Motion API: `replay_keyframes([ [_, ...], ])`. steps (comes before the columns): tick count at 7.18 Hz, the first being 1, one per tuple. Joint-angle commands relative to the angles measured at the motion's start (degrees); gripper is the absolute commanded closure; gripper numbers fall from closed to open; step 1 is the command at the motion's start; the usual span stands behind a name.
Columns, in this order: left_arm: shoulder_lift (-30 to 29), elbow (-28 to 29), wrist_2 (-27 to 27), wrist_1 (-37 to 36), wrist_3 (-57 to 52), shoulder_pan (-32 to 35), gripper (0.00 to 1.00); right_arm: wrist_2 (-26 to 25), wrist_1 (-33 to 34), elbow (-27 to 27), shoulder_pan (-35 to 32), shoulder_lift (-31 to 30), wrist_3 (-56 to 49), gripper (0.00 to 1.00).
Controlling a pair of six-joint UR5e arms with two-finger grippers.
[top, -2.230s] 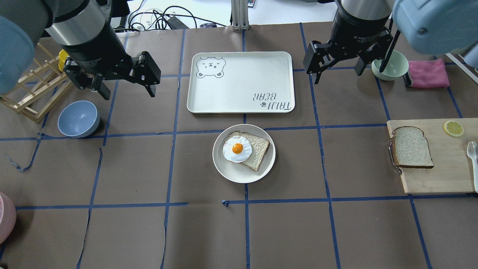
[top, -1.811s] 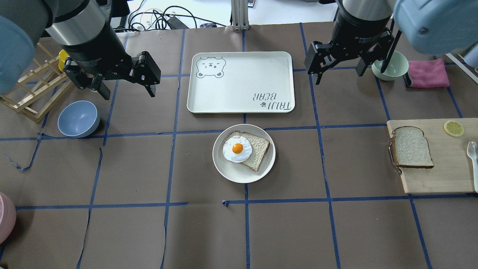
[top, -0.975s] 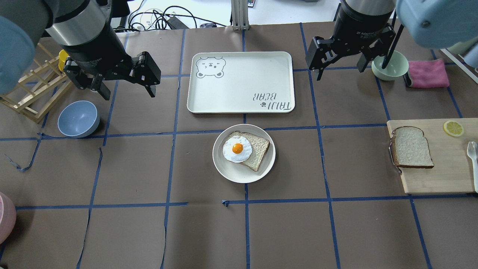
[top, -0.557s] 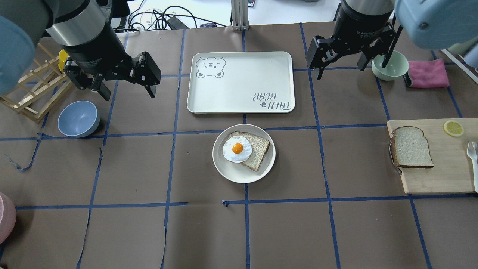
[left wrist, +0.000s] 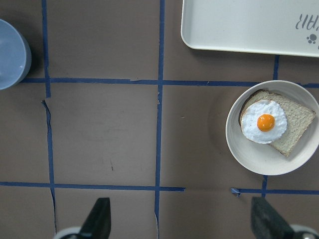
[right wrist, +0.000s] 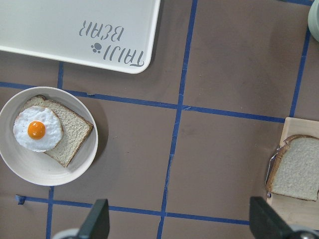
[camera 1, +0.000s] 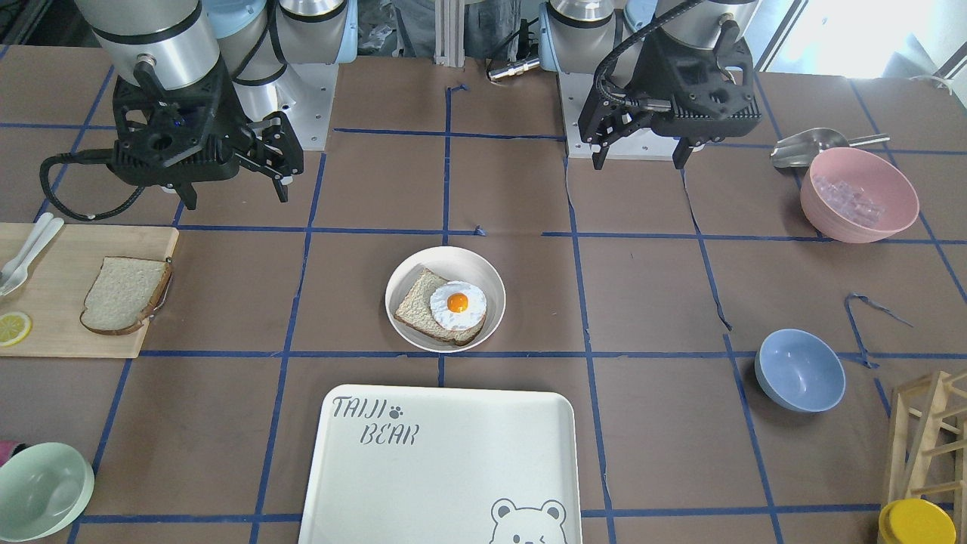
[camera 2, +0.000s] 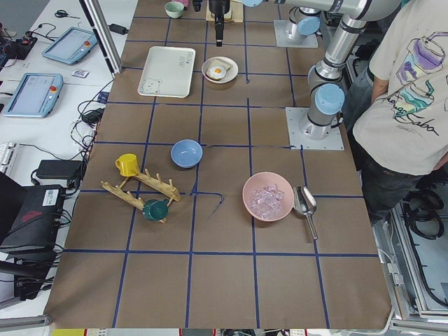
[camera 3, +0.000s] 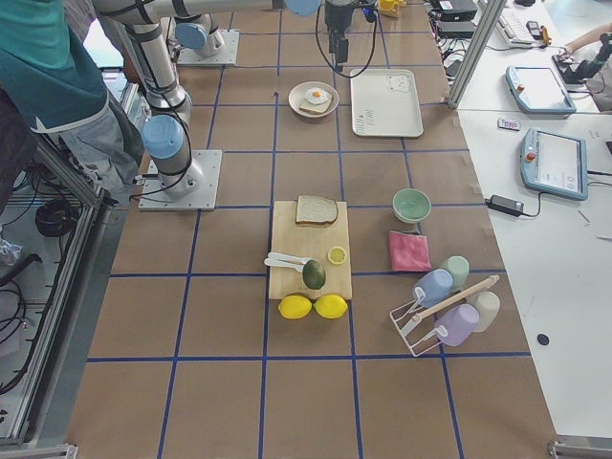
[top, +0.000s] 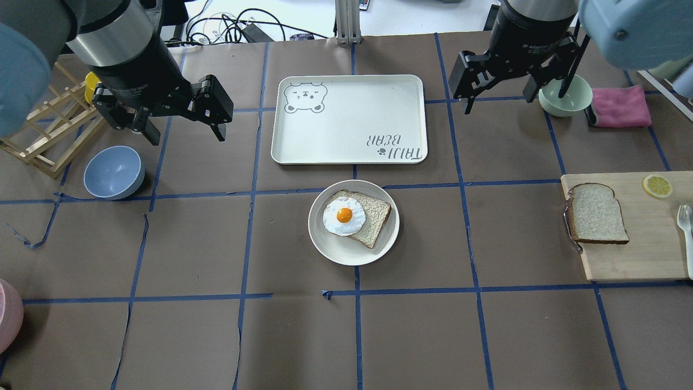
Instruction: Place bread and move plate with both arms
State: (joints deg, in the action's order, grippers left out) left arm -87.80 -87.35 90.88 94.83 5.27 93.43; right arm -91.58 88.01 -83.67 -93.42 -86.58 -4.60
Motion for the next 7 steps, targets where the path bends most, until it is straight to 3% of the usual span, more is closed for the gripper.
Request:
replay_keyframes([
  [1,0.0,0.1,0.0,0.0,0.0,0.0,0.00,0.0,0.0,-0.3,0.3,-0.3,0.6,0.00],
  [3,0.0,0.3,0.0,0.1,0.0,0.0,0.00,-0.2,0.1,-1.7,1.0,0.0,0.5,0.00],
  [5,-0.5,0.7,-0.1,0.0,0.0,0.0,0.00,-7.4,1.5,-10.8,7.1,-0.2,0.5,0.00],
  [7,-1.6,0.6,0.1,-0.8,-0.1,-0.1,0.00,-15.5,15.3,-21.7,8.8,0.2,-0.2,0.00],
])
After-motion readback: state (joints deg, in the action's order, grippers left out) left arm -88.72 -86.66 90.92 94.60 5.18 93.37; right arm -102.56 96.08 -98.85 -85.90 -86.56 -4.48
